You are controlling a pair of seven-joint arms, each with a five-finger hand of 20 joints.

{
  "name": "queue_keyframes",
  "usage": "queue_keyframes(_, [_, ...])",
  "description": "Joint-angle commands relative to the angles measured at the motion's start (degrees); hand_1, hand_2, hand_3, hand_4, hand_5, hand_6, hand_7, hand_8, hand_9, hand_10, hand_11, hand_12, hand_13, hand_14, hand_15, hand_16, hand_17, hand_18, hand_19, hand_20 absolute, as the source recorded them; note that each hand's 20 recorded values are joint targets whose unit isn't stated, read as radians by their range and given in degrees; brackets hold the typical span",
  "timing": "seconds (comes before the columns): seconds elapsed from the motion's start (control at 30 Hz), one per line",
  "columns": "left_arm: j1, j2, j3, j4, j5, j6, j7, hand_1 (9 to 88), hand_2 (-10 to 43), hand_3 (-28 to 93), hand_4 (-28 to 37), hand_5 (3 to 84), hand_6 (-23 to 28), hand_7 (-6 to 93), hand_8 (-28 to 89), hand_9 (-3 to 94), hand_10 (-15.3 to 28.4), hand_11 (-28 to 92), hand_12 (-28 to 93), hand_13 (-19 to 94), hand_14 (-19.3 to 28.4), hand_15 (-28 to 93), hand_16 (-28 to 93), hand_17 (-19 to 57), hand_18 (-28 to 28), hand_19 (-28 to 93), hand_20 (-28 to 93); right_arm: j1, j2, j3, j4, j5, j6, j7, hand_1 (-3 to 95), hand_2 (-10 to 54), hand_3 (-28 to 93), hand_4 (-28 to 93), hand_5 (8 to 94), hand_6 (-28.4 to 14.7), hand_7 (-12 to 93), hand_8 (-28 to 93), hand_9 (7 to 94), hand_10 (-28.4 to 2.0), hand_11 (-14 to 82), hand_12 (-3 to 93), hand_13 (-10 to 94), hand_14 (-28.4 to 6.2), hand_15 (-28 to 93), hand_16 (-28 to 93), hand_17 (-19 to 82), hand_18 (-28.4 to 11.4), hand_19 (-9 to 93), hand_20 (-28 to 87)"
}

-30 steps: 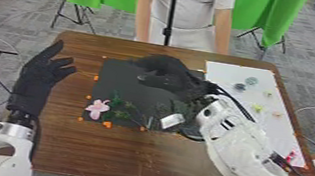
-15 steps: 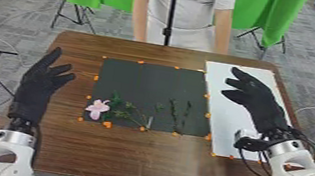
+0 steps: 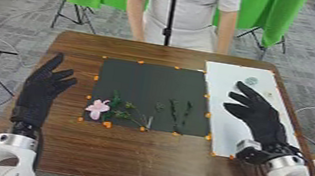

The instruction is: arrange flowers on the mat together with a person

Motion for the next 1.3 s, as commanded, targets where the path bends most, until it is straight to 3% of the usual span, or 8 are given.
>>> queue_keyframes(0.03, [0.9, -0.09, 0.06, 0.18, -0.39, 0.59, -0.47, 22.2, 2.6, 79, -28.3, 31.4, 3.1, 8.5, -8, 32.6, 17.4, 25, 11, 22, 23.9, 52, -8, -8.1, 22.5, 45, 14, -0.9, -0.5, 2.2, -1.2, -1.1, -0.3, -1.7, 18.4, 6.0, 78, -28, 41.2, 6.7, 15, -13, 43.4, -10.4, 11.2, 15.0, 33, -16.8, 35, 14, 4, -19.0, 41, 21])
queue_keyframes(0.37, [0.5, -0.91, -0.12, 0.25, 0.15, -0.02, -1.59, 22.2, 2.6, 79, -28.3, 31.2, 3.2, 8.6, -8, 32.8, 17.5, 25, 11, 22, 24.0, 52, -8, -7.8, 22.5, 45, 14, -0.4, -0.3, 1.7, -1.0, -0.8, -0.5, -1.4, 18.3, 5.7, 79, -28, 41.3, 6.8, 15, -13, 43.7, -10.4, 11.3, 15.1, 33, -16.8, 36, 14, 4, -19.1, 41, 21])
queue_keyframes(0.47, [0.7, -0.09, 0.36, 0.23, -0.67, 0.65, -0.81, 22.3, 2.7, 79, -28.3, 31.2, 3.3, 8.6, -8, 32.8, 17.6, 25, 11, 22, 24.0, 52, -8, -7.8, 22.5, 46, 14, -0.2, -0.2, 1.3, -1.0, -0.7, -0.5, -1.1, 18.3, 5.6, 79, -28, 41.5, 6.8, 15, -13, 43.8, -10.4, 11.3, 15.0, 34, -16.7, 36, 14, 4, -19.1, 41, 21])
queue_keyframes(0.57, [0.8, -0.36, 0.28, 0.19, -0.45, 0.48, -1.08, 22.3, 2.7, 79, -28.3, 31.2, 3.4, 8.7, -8, 32.8, 17.6, 25, 11, 22, 24.0, 52, -9, -7.8, 22.4, 46, 14, 0.0, -0.4, 1.1, -0.9, -1.0, -0.7, -1.1, 18.3, 5.6, 79, -28, 41.6, 7.0, 15, -13, 43.9, -10.3, 11.5, 15.0, 34, -16.7, 36, 14, 4, -19.1, 41, 21])
queue_keyframes(0.63, [0.8, 0.10, 0.53, 0.19, -0.87, 0.81, -0.73, 22.3, 2.7, 79, -28.3, 31.2, 3.4, 8.8, -8, 32.9, 17.7, 25, 11, 22, 24.0, 52, -9, -7.8, 22.4, 46, 14, 0.1, -0.4, 0.9, -0.8, -0.9, -0.8, -1.1, 18.3, 5.5, 79, -28, 41.6, 6.9, 15, -13, 44.0, -10.3, 11.5, 15.0, 34, -16.7, 36, 14, 4, -19.1, 41, 21])
queue_keyframes(1.3, [0.6, -0.84, 0.37, 0.02, -0.09, 0.25, -1.58, 22.2, 2.8, 78, -28.3, 31.2, 3.5, 9.0, -8, 32.9, 17.7, 25, 11, 22, 24.2, 53, -9, -7.8, 22.4, 46, 14, -0.2, -0.7, 0.9, -0.5, -0.9, -1.0, -0.9, 18.4, 5.4, 79, -28, 42.2, 7.0, 16, -13, 44.3, -10.6, 11.6, 14.9, 34, -16.8, 36, 14, 4, -19.1, 41, 21])
